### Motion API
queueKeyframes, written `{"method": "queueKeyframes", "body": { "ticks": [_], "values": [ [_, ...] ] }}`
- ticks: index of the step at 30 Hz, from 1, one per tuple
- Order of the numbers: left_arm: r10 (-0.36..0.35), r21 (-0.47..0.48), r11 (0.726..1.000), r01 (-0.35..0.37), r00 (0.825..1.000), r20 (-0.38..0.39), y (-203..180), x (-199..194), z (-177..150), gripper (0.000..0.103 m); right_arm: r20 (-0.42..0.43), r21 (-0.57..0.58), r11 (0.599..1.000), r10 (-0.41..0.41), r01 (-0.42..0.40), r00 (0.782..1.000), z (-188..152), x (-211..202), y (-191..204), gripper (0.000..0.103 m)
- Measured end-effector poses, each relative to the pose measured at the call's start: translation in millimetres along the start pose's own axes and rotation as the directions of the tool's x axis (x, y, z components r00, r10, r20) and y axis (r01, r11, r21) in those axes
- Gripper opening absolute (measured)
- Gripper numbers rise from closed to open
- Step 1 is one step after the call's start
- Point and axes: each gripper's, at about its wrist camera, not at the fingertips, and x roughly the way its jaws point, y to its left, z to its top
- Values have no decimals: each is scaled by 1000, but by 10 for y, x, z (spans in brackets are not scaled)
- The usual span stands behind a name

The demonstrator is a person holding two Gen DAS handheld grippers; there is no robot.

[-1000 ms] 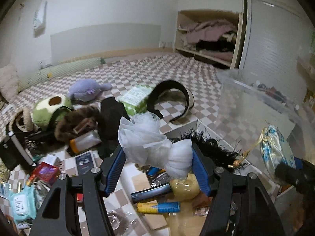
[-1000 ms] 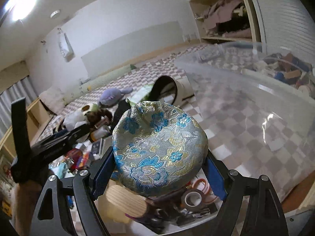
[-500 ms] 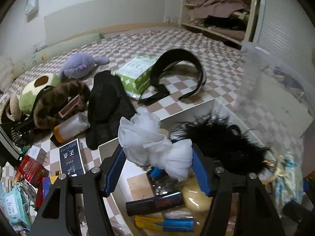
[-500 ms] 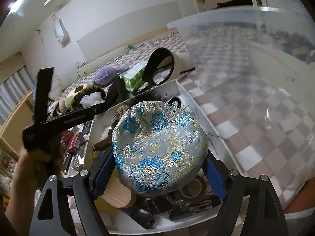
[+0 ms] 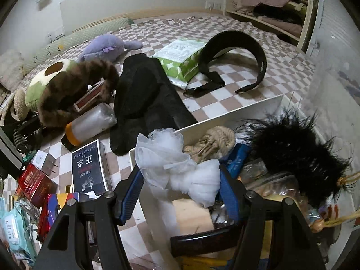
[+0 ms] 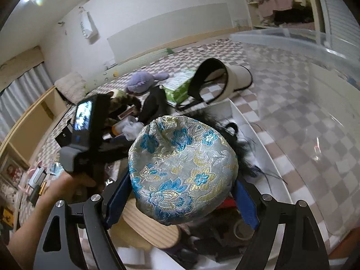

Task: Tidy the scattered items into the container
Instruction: 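Open the left gripper dropping the bath puff while the right gripper releases the pouch into the tray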

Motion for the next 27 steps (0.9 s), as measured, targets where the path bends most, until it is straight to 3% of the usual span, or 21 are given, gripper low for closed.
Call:
{"method": "queueKeyframes", "body": {
  "ticks": [8,12,20,23,27],
  "values": [
    [-2,71,997,2,1000,-1,-63,13,-51,78,-51,-26,999,37,-39,998,240,294,132,84],
    [-39,75,997,37,999,25,-53,-99,-96,91,-90,-54,998,20,-25,996,306,486,156,84],
    [-77,145,987,66,994,74,-142,-375,-284,92,-182,-28,998,47,-53,982,313,799,96,84],
    [-87,159,985,73,993,84,-162,-448,-342,92,-179,-10,999,36,-38,983,322,824,97,86],
    [-90,179,981,73,992,91,-183,-533,-419,92,-144,21,999,33,-31,989,343,769,87,97]
  ]
}}
